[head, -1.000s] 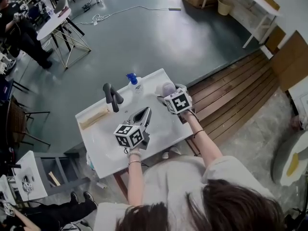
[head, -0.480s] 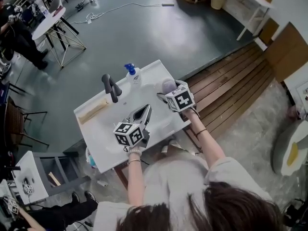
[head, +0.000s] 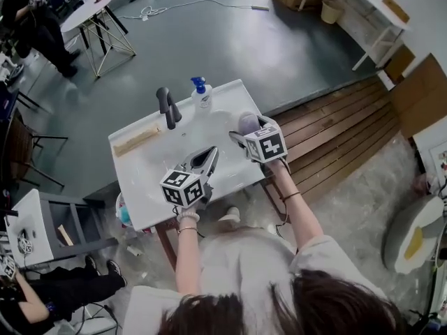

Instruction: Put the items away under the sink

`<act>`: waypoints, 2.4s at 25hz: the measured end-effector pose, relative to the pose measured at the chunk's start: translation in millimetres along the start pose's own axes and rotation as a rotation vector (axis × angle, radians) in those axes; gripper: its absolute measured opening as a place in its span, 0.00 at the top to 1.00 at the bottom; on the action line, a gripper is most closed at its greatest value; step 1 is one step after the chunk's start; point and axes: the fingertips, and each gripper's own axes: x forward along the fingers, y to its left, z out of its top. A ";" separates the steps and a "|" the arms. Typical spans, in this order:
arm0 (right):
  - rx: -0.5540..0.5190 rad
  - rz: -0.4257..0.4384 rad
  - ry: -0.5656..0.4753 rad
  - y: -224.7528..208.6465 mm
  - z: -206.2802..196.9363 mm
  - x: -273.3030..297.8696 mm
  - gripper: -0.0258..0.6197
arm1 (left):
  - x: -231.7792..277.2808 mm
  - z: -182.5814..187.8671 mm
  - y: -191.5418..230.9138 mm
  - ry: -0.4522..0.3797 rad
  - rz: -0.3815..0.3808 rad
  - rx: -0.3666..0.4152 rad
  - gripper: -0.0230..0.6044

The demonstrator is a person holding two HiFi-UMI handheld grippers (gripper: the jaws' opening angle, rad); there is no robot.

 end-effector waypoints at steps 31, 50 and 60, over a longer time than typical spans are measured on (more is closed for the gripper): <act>-0.141 0.236 -0.030 99.3 -46.5 -99.1 0.29 | -117.1 -55.7 -108.9 -0.160 0.240 -0.013 0.97; -0.067 0.221 -0.020 138.6 -79.3 -126.9 0.29 | -157.2 -95.0 -122.8 -0.102 0.198 -0.057 0.97; -0.027 0.197 -0.015 156.8 -111.3 -143.7 0.29 | -166.1 -129.8 -125.6 -0.033 0.135 -0.052 0.97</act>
